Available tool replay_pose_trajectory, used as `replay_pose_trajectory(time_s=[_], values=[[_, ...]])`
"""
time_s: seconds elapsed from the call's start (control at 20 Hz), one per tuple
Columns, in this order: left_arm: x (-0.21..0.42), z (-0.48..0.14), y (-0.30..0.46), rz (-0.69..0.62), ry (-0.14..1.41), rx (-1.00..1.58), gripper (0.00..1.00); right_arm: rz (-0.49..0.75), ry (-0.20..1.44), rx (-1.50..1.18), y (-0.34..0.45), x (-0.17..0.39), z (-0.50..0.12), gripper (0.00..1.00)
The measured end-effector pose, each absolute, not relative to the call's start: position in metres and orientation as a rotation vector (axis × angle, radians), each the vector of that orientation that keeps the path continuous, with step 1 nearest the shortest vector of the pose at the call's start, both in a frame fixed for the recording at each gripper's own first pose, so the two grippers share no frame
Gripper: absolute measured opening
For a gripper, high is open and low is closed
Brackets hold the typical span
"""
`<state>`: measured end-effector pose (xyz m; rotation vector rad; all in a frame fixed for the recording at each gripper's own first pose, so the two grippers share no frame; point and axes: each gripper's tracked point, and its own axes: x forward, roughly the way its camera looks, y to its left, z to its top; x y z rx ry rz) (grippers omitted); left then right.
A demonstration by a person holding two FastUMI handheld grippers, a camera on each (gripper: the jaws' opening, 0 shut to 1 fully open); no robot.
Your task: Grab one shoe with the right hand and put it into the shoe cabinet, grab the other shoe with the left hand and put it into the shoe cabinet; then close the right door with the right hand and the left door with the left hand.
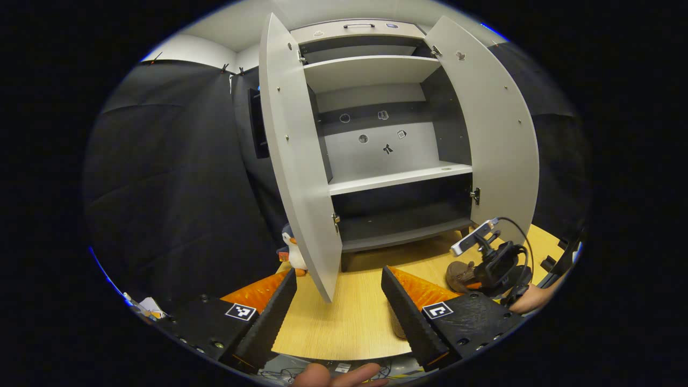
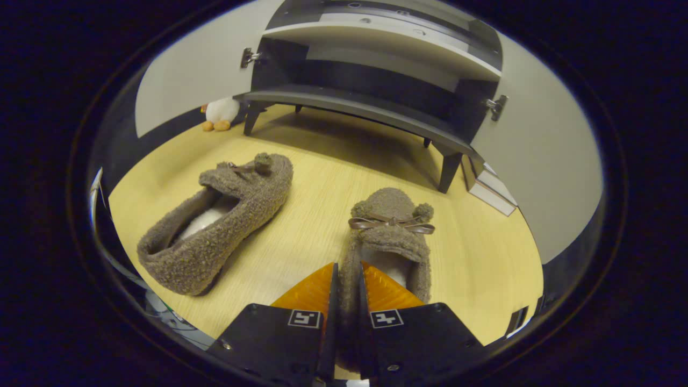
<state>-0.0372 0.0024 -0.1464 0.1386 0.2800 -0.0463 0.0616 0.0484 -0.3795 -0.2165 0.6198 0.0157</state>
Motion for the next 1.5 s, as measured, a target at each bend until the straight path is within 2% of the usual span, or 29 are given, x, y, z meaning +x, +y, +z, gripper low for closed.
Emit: replay_pose_trajectory(time_s=[0.15,0.45,0.7,0.95,1.15,1.25,1.5], values=[[-0.035,-0.145,-0.004,-0.059,0.278,0.106,0.96,0.004,0.64,-0.283,0.045,0.058,-0.376,0.07],[-0.033,-0.144,0.002,-0.066,0.258,0.116,0.96,-0.05,0.639,-0.243,0.022,0.059,-0.344,0.05],[-0.036,-0.149,0.003,-0.091,0.269,0.121,0.96,-0.057,0.494,-0.317,0.018,0.064,-0.259,0.05],[-0.041,-0.144,0.007,-0.109,0.239,0.099,0.96,-0.098,0.313,-0.251,0.014,0.083,-0.122,0.05],[-0.038,-0.14,0.021,-0.08,0.233,0.072,0.96,-0.104,0.181,-0.248,0.013,0.128,-0.015,0.05],[-0.038,-0.14,0.036,-0.041,0.227,0.075,0.96,-0.095,0.162,-0.26,0.013,0.159,0.015,0.05],[-0.059,-0.17,0.081,0.094,0.337,0.102,0.97,-0.107,0.219,-0.289,0.004,0.276,0.042,0.05]])
